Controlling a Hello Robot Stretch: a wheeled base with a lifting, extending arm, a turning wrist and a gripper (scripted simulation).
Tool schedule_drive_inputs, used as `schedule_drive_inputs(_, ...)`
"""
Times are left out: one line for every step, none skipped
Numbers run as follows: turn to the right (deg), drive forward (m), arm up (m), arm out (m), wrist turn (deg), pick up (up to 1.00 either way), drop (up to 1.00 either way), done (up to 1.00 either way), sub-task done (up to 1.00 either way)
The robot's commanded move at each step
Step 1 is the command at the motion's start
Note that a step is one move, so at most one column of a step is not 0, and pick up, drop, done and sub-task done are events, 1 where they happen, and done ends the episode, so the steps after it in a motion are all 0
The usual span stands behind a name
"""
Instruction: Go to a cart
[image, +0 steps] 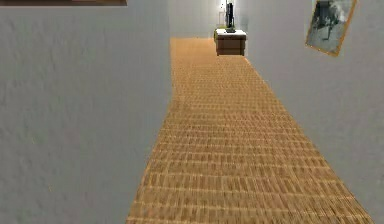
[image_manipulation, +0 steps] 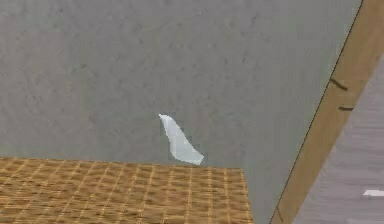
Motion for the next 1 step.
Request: schedule_drive_inputs(0.0,1.0,0.0,0.0,0.0,0.0,0.0,0.0,0.0)
